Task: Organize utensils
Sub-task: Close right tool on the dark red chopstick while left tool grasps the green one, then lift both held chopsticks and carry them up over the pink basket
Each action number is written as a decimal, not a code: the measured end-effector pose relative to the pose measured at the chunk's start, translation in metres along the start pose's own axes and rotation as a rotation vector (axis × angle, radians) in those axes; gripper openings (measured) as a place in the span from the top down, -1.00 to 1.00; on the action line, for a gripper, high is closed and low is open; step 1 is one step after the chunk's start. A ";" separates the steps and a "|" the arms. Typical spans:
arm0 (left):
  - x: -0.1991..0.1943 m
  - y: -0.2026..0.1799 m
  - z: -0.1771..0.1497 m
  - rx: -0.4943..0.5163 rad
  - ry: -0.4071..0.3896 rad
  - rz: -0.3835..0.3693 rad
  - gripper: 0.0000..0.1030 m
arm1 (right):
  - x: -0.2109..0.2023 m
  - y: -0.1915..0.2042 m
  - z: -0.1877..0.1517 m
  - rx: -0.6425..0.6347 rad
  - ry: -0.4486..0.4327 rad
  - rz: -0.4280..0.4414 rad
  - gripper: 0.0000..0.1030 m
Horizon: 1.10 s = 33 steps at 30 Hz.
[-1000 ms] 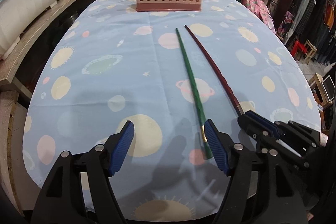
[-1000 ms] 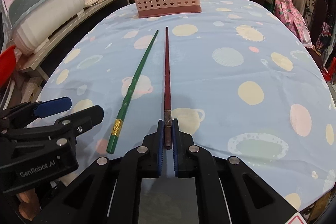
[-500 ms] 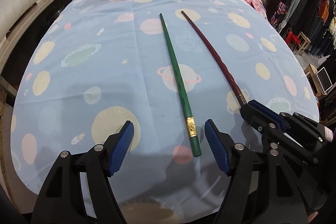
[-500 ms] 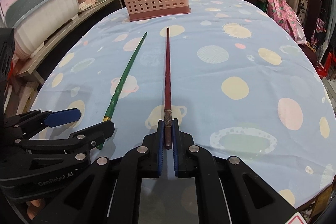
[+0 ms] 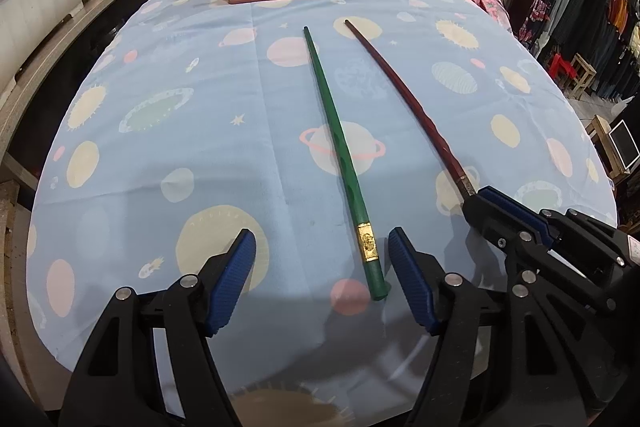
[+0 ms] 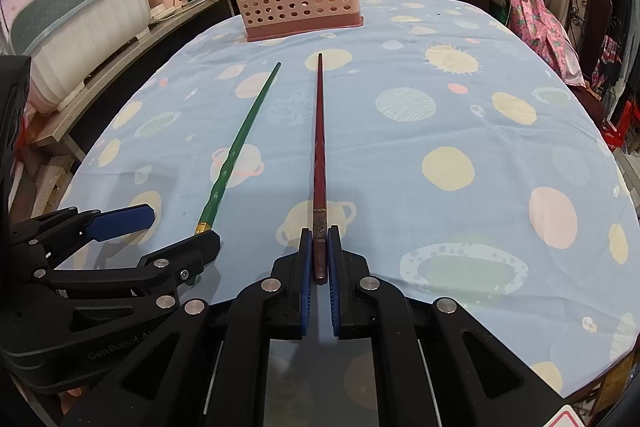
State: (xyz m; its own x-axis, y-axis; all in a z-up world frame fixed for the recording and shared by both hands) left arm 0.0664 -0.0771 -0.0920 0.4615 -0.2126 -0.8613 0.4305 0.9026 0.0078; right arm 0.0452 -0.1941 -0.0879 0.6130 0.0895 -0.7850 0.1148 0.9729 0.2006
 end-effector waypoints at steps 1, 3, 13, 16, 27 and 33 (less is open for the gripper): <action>0.000 0.000 0.000 0.002 0.000 0.002 -0.25 | 0.000 0.000 0.000 -0.001 0.000 -0.001 0.87; 0.000 0.000 0.000 0.004 0.000 0.007 -0.22 | 0.000 0.000 0.000 -0.002 0.000 -0.002 0.87; -0.003 0.003 0.001 0.000 -0.013 -0.004 0.70 | 0.000 0.001 0.001 -0.012 0.002 -0.007 0.86; -0.004 0.002 0.001 0.001 -0.009 -0.019 0.86 | 0.000 0.002 0.001 -0.017 0.008 -0.005 0.86; -0.016 0.007 0.010 -0.011 -0.028 -0.007 0.87 | -0.006 0.007 0.009 -0.020 0.011 0.030 0.86; -0.031 0.017 0.024 -0.041 -0.063 0.008 0.86 | -0.019 0.011 0.026 -0.014 -0.024 0.052 0.86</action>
Point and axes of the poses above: each gripper's, at about its wrist camera, not at the fingertips, and x roughly the way its jaws point, y to its left, z to its top, the point moved 5 cm from there along x, roughly the way its jaws point, and after that the axes turned 7 degrees about x, right-handed, at the moved point
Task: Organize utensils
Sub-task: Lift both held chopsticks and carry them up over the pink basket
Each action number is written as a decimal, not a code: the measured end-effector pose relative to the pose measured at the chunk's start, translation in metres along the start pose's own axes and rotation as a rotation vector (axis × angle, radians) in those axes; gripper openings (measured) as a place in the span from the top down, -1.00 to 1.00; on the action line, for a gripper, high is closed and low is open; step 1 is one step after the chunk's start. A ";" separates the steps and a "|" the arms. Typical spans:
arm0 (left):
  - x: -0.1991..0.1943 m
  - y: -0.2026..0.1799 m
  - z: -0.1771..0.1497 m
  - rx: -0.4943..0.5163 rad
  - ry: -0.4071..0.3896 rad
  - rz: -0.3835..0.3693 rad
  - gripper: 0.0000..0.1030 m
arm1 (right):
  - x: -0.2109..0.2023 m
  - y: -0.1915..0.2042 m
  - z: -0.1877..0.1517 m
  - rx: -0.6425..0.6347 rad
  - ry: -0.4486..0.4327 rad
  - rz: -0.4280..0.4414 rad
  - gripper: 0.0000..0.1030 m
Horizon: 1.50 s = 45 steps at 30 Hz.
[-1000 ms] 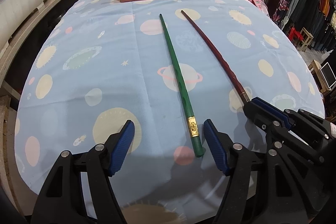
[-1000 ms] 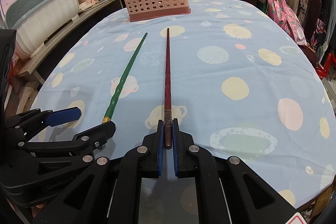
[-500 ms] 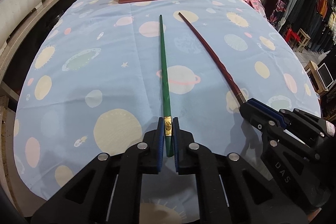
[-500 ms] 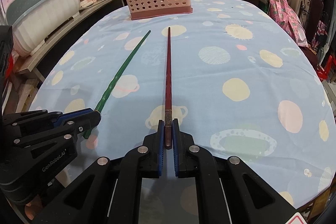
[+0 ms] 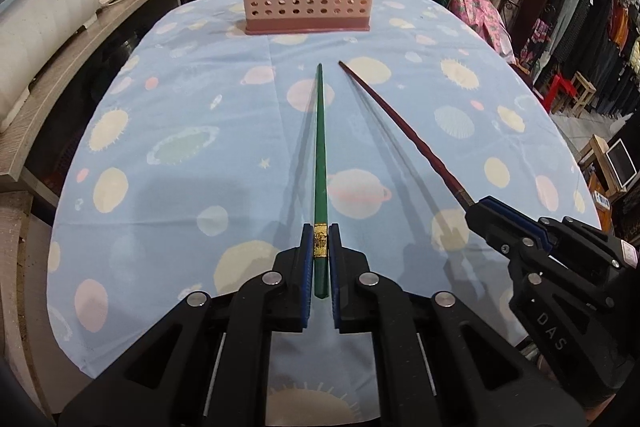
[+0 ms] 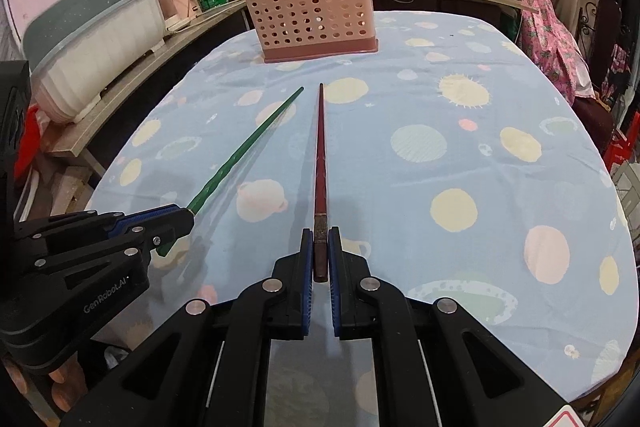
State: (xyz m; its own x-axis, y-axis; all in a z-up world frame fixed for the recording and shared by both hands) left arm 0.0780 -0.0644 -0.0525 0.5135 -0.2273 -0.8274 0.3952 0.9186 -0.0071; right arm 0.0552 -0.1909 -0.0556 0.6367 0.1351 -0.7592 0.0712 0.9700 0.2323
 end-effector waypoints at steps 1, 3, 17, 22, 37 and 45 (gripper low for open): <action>-0.002 0.002 0.003 -0.005 -0.006 0.003 0.86 | -0.003 0.000 0.004 0.001 -0.009 0.002 0.86; -0.007 0.005 0.009 -0.015 -0.020 0.009 0.86 | -0.009 0.000 0.013 0.004 -0.035 0.004 0.86; -0.039 0.030 0.063 -0.068 -0.133 0.044 0.86 | -0.044 -0.006 0.081 0.053 -0.182 0.035 0.86; -0.049 0.036 0.084 -0.071 -0.180 0.056 0.86 | -0.052 -0.008 0.105 0.060 -0.233 0.038 0.86; -0.058 0.055 0.111 -0.097 -0.226 0.039 0.72 | -0.077 -0.011 0.160 0.092 -0.361 0.062 0.87; 0.016 0.027 0.040 -0.089 -0.012 -0.073 0.24 | -0.080 -0.016 0.153 0.111 -0.358 0.062 0.87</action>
Point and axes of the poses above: each gripper's, at about its wrist camera, not at the fingertips, and x roughly the way its jaws point, y to its left, z to its top, the point moved 5 cm from there along x, roughly the way its jaws point, and after that the axes turned 7 degrees about x, right-handed, at the moved point
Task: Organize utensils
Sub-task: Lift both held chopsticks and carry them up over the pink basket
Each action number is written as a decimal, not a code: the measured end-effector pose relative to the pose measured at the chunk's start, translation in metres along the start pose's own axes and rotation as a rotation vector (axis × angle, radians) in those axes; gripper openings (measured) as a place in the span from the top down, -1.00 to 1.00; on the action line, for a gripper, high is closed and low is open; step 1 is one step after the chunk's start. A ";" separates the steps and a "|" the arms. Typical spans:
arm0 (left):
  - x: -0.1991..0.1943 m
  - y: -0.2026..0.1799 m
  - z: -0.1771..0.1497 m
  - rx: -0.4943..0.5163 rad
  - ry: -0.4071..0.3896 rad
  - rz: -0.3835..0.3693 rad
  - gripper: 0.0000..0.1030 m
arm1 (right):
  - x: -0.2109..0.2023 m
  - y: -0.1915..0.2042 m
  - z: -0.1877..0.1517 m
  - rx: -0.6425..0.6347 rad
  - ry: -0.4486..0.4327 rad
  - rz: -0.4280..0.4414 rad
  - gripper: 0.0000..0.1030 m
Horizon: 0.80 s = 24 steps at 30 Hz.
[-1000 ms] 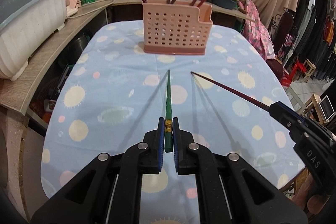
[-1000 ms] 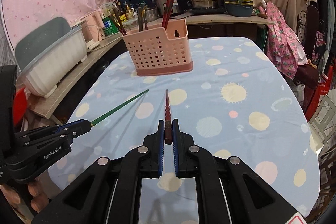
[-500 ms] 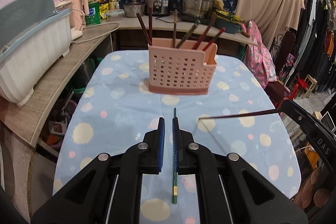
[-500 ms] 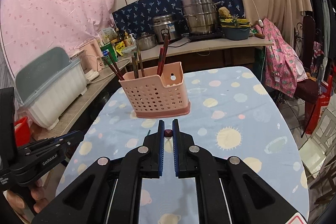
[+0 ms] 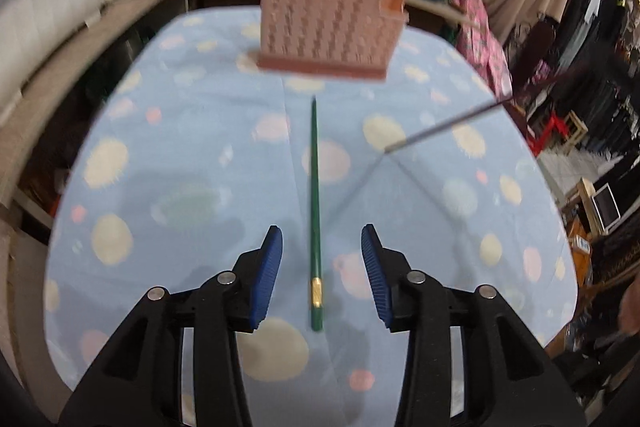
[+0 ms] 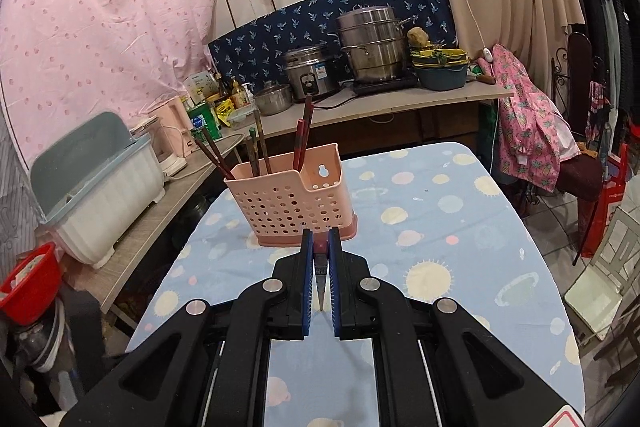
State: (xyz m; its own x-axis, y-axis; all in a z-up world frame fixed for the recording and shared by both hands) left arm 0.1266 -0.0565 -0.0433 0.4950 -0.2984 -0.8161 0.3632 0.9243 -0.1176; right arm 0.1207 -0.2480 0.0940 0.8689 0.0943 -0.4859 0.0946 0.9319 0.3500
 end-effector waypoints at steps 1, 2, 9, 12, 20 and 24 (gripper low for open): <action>0.006 -0.002 -0.005 0.001 0.018 0.000 0.24 | 0.000 0.000 0.000 0.000 0.001 0.001 0.87; 0.014 -0.004 -0.011 0.005 0.035 -0.001 0.25 | -0.001 0.000 -0.001 0.000 0.001 0.002 0.87; 0.038 -0.003 -0.028 0.020 0.088 0.023 0.56 | -0.002 0.000 -0.002 0.002 0.003 0.000 0.87; 0.039 -0.002 -0.026 0.023 0.091 0.022 0.86 | -0.006 0.000 -0.004 0.005 0.004 -0.001 0.87; 0.012 0.005 -0.010 0.001 0.033 0.025 0.87 | -0.007 0.001 -0.003 0.003 0.002 -0.001 0.87; -0.016 0.011 0.013 -0.019 -0.037 0.026 0.87 | -0.007 0.005 0.004 -0.006 -0.008 0.006 0.87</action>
Point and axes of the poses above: each gripper's, at about its wrist camera, not at the fingertips, and x roughly the way its jaws point, y to its left, z to its top, the point moved 5 cm from there along x, roughly the way its jaws point, and after that the axes turned 7 degrees about x, right-handed, at the moved point
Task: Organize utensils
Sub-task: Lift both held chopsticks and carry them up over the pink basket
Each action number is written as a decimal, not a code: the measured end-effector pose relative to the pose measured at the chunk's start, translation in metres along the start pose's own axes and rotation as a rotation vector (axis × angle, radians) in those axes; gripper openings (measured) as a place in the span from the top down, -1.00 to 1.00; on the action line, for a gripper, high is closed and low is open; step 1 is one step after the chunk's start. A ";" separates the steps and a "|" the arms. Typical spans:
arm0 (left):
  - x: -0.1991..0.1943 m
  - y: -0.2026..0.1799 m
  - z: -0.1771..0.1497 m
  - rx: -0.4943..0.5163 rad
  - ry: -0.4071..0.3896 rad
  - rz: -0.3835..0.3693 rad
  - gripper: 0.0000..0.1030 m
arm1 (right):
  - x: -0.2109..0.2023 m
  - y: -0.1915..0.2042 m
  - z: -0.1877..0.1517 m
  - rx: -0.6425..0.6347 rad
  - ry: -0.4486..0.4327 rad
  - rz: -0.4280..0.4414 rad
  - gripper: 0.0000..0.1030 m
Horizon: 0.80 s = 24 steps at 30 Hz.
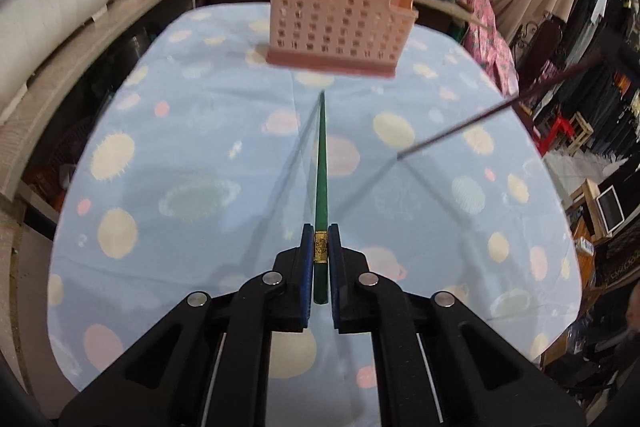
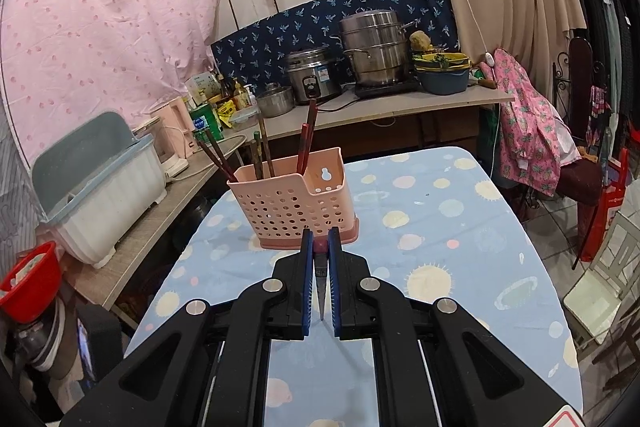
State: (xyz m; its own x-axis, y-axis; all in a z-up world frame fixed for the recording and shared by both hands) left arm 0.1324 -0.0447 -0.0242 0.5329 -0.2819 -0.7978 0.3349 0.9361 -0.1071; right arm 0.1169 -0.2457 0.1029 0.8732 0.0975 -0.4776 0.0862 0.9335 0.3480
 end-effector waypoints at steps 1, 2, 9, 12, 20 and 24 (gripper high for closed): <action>-0.009 0.001 0.009 -0.004 -0.025 0.001 0.87 | 0.001 0.002 0.003 -0.002 -0.003 0.003 0.87; -0.016 0.002 0.017 -0.006 -0.047 0.003 0.87 | 0.001 0.003 0.007 -0.004 -0.006 0.007 0.87; -0.067 0.007 0.085 -0.004 -0.211 0.016 0.87 | 0.007 0.013 0.033 -0.012 -0.029 0.049 0.86; -0.081 0.009 0.115 -0.001 -0.262 0.022 0.87 | 0.013 0.018 0.043 -0.011 -0.029 0.070 0.87; -0.114 0.017 0.198 -0.001 -0.407 0.052 0.88 | 0.028 0.043 0.093 -0.010 -0.078 0.145 0.86; -0.130 0.023 0.240 -0.009 -0.478 0.073 0.88 | 0.036 0.056 0.131 -0.010 -0.138 0.169 0.86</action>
State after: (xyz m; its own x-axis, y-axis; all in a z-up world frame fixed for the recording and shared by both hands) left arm 0.2572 -0.0365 0.2192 0.8529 -0.2781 -0.4420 0.2773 0.9584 -0.0679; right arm 0.2158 -0.2357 0.2109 0.9323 0.2055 -0.2976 -0.0714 0.9112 0.4057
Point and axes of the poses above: each gripper's, at about its wrist camera, not at the fingertips, and x roughly the way its jaws point, y to its left, z to its top, the point moved 5 cm from there along x, roughly the way its jaws point, and after that the axes turned 7 degrees about x, right-handed, at the moved point
